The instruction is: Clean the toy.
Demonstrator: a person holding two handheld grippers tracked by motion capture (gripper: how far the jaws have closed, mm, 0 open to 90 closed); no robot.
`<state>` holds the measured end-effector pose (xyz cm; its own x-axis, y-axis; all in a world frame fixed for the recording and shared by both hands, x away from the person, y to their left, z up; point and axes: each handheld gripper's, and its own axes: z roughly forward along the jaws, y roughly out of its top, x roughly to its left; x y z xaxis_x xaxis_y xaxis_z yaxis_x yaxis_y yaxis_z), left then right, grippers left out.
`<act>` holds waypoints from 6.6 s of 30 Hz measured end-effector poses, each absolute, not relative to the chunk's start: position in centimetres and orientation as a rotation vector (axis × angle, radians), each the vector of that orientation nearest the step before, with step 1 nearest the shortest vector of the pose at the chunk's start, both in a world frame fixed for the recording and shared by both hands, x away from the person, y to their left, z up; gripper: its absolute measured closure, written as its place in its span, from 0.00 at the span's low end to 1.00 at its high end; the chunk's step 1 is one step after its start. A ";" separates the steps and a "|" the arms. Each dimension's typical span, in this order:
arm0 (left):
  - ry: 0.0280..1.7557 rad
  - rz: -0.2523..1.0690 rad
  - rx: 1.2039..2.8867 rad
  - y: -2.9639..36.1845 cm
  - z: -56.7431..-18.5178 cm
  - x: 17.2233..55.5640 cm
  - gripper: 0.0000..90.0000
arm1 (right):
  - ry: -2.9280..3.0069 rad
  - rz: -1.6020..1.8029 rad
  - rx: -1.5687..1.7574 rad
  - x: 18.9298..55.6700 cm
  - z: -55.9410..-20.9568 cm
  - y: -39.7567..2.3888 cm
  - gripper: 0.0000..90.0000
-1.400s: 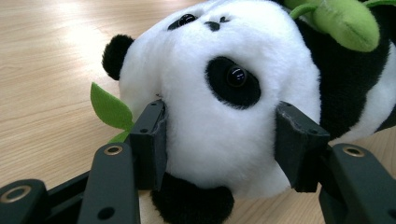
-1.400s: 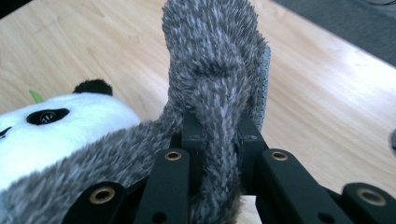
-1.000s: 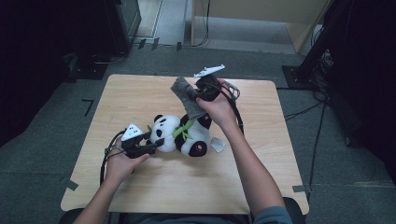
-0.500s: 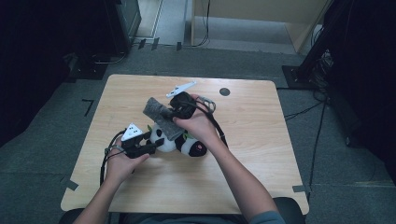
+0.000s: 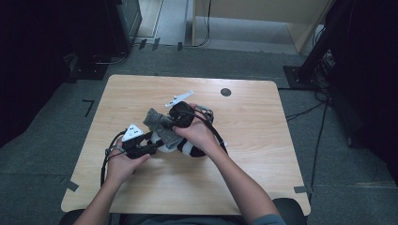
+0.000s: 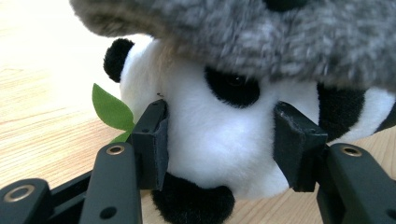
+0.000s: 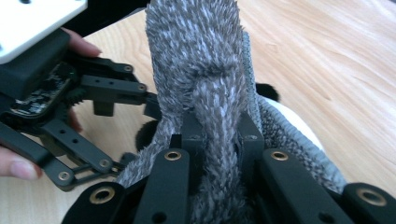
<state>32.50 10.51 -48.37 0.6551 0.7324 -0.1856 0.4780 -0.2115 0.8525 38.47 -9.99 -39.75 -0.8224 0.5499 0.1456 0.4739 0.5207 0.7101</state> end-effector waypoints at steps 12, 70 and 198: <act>0.958 0.315 1.866 10.5 -48.4 32.5 0.49 | 2.574 1.156 0.999 39.7 -39.6 -13.4 0.88; 0.959 0.326 1.858 10.5 -48.4 32.5 0.48 | 2.568 1.202 1.065 40.2 -39.8 -13.5 0.88; 0.962 0.307 1.857 10.3 -48.4 32.7 0.49 | 2.283 1.268 1.335 38.2 -41.3 -26.9 0.88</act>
<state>32.71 10.30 -48.37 0.6539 0.7308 -0.1959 0.4819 -0.2026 0.8525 38.19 -26.86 -41.29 -0.5686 0.7903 0.2282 0.6114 0.2204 0.7600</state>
